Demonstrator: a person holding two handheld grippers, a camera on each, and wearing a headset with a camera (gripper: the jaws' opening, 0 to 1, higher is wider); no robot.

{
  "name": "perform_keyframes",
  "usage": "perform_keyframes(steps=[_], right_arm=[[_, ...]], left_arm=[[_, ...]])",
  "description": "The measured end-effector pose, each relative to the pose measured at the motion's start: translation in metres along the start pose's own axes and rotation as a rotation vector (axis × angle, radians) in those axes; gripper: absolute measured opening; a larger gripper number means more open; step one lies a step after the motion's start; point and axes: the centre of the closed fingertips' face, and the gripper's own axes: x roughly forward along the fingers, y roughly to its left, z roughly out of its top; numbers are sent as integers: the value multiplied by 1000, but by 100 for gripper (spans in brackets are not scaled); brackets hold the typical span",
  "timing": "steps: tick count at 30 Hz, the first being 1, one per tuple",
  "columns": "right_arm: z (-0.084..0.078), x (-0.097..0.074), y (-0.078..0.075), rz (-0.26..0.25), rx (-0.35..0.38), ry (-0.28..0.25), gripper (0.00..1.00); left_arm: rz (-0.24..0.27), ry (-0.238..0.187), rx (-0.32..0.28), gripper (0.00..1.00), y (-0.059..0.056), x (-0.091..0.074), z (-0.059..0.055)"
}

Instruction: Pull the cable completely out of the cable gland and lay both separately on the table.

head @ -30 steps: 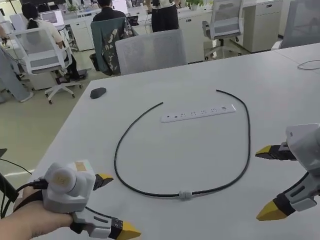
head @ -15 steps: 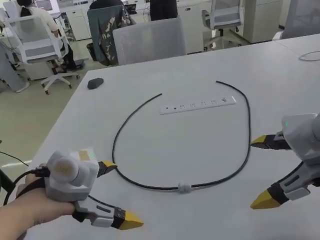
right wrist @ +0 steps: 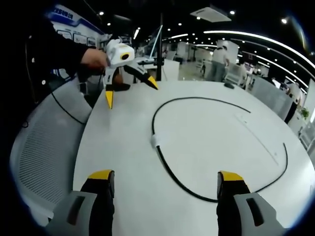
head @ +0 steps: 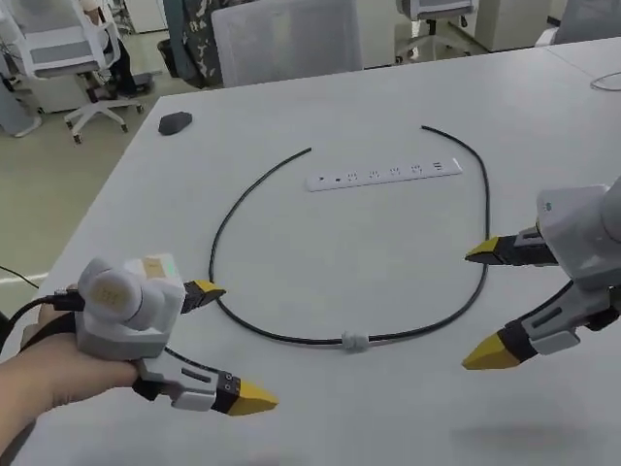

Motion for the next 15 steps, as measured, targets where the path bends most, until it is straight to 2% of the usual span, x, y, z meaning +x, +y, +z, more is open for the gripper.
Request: perform_keyframes(steps=[3,5,7,11,15], right_arm=[[5,8,-2,0,-12,-9,83],[10,14,-1,23,-6,-21,80],[13,20,0,40,-3,-29,76],[14,35,1,77,22,-28,69],[17,47,2,107,43,-35,59]], left_arm=[[-3,1,0,100,3,0,0],[-2,-2,-10,100,6,-1,1],[-3,-25,-34,99,7,-1,5],[-20,-35,-66,99,4,1,5],[-35,-48,-72,99,-1,4,8]])
